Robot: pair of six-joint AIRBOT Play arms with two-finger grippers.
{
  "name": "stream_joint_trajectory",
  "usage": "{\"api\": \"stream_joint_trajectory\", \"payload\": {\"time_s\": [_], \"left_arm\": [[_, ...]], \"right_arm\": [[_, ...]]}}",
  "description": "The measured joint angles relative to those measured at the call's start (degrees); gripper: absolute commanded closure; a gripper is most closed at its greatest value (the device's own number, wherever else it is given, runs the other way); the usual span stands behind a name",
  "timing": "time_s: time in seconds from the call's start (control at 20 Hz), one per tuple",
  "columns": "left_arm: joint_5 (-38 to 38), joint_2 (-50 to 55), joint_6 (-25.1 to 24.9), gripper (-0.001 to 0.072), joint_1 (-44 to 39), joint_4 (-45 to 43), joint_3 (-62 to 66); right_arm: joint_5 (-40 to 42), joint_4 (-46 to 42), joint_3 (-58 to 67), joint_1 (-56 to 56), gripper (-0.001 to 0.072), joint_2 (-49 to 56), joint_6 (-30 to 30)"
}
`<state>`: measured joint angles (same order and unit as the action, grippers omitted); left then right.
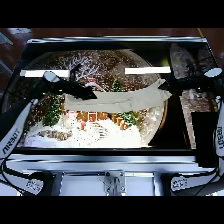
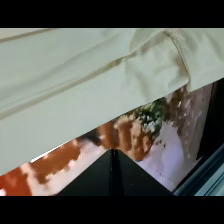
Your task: Fold the shirts.
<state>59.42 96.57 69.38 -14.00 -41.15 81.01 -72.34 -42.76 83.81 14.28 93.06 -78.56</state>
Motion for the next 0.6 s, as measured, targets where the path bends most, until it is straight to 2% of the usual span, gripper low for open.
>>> {"api": "stream_joint_trajectory", "payload": {"time_s": [0.35,0.6], "left_arm": [[-13.60,7.41,2.93,0.0666,-15.28,9.77,0.00],[-19.54,11.50,3.37,0.0666,-23.04,17.29,-0.02]], "right_arm": [[-12.96,-5.35,-0.02,0.02,0.0648,-12.52,-3.04],[-19.58,-9.22,0.00,0.04,0.0648,-21.03,-4.85]]}}
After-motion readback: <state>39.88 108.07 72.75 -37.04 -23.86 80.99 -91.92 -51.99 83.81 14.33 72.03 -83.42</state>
